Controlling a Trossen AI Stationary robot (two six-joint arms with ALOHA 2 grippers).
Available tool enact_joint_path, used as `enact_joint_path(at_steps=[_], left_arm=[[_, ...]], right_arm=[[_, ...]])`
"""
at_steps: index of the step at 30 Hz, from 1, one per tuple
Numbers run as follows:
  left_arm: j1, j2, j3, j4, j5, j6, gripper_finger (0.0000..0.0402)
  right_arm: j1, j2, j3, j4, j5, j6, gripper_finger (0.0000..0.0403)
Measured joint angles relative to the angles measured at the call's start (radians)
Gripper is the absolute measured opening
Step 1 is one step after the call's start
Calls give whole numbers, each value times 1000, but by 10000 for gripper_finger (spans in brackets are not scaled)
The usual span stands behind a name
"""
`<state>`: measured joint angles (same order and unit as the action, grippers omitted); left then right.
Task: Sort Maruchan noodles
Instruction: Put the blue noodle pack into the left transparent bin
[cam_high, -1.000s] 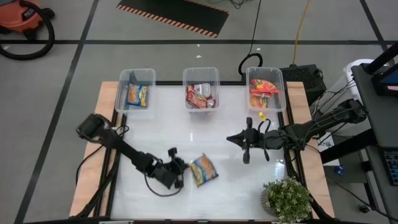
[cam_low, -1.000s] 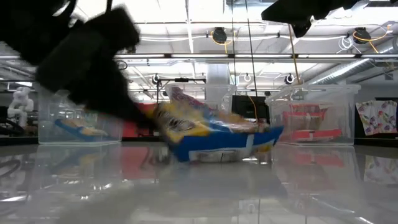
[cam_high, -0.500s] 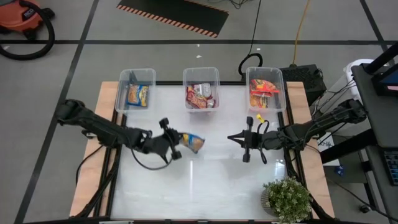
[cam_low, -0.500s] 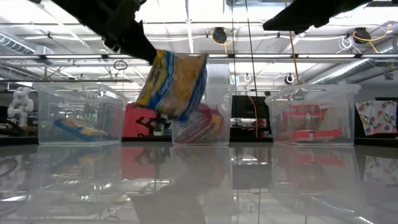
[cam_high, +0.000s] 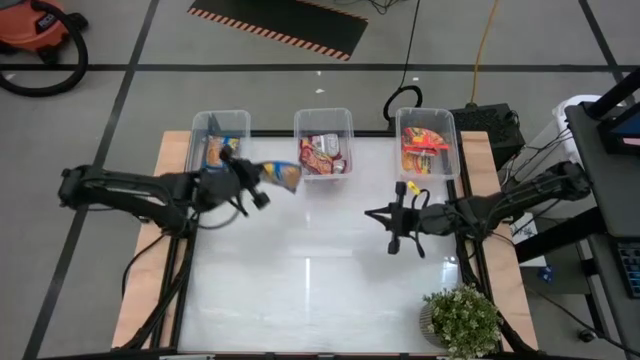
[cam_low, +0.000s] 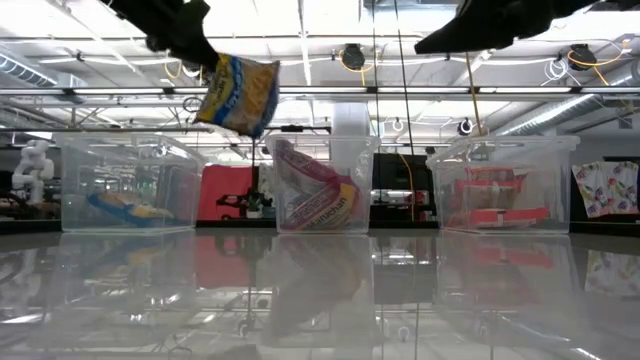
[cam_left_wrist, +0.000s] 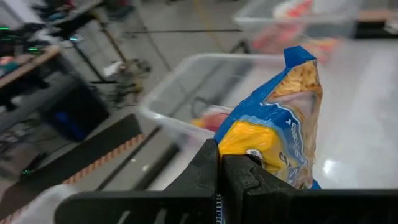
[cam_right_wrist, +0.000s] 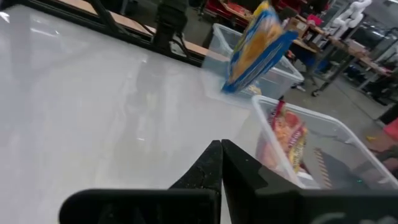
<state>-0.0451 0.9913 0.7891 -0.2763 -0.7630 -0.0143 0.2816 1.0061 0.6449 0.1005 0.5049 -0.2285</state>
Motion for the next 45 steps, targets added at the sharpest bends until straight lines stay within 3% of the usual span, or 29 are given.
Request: enact_joint_path(at_steps=[8, 14, 24, 33, 40, 45], left_arm=[[200, -202, 0, -62, -2, 64, 0], [330, -276, 0, -130, -12, 82, 0], [498, -285, 0, -266, -51, 30, 0], [584, -285, 0, -418, -45, -16, 0], [649, -281, 0, -447, 108, -19, 0], [698, -259, -14, -478, 137, -62, 1]], right_arm=[[-80, 0, 0, 0, -3, -119, 0], [-139, 0, 0, 0, -7, -227, 0], [-210, 0, 0, 0, -10, -263, 0], [-215, 0, 0, -21, -12, -203, 0], [-215, 0, 0, -23, -12, -189, 0], [-215, 0, 0, -23, -42, -176, 0]])
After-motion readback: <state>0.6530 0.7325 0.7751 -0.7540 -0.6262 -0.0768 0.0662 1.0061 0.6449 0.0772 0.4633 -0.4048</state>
